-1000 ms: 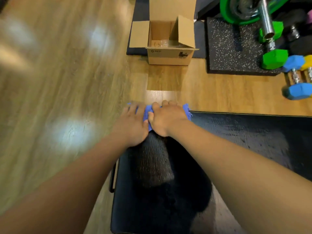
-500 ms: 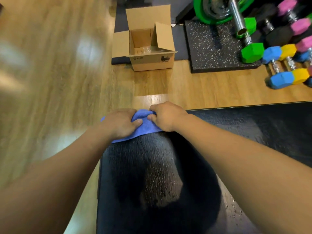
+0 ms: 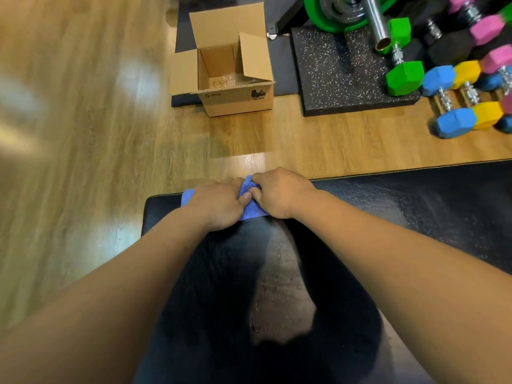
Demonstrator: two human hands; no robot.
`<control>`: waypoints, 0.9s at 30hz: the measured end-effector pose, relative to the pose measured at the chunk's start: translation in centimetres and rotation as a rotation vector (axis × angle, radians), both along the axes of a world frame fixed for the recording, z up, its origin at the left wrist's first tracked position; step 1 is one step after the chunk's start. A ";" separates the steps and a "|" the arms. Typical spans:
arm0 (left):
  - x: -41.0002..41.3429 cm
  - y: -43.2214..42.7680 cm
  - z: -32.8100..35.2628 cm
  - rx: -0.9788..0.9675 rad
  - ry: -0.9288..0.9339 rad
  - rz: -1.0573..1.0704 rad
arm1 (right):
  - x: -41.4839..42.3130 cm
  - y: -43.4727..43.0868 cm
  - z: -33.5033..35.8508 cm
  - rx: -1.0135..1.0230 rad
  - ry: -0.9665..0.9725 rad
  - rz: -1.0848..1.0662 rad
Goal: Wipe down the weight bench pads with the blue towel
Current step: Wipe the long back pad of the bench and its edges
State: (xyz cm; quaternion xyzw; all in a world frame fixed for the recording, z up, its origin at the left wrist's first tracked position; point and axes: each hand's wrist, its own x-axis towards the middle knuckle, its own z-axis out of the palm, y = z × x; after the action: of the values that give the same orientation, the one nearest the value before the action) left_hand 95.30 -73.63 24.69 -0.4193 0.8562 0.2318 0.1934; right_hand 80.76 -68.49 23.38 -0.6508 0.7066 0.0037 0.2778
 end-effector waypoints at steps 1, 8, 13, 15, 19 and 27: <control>-0.8 0.3 0.1 0.001 -0.002 -0.003 | -0.7 0.3 0.0 0.003 0.001 -0.004; -6.5 2.1 0.1 0.012 -0.016 -0.034 | -6.1 2.6 0.0 0.011 0.009 -0.024; -10.2 3.1 0.3 0.083 0.008 -0.063 | -9.7 4.2 -0.4 -0.015 -0.012 -0.036; -11.3 3.4 0.6 0.072 -0.001 -0.091 | -11.0 4.7 -0.5 -0.021 -0.010 -0.025; -13.6 4.2 0.0 0.065 0.099 -0.232 | -14.5 6.8 -0.5 -0.083 0.023 0.005; -12.6 3.8 -0.8 -0.003 0.182 -0.276 | -16.0 8.4 -0.7 -0.186 0.177 -0.056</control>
State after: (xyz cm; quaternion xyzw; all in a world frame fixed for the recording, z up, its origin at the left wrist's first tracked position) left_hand 82.72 -69.82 23.87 -0.2754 0.9200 0.2387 0.1440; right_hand 64.81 -60.08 22.69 -0.6510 0.7434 -0.0120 0.1529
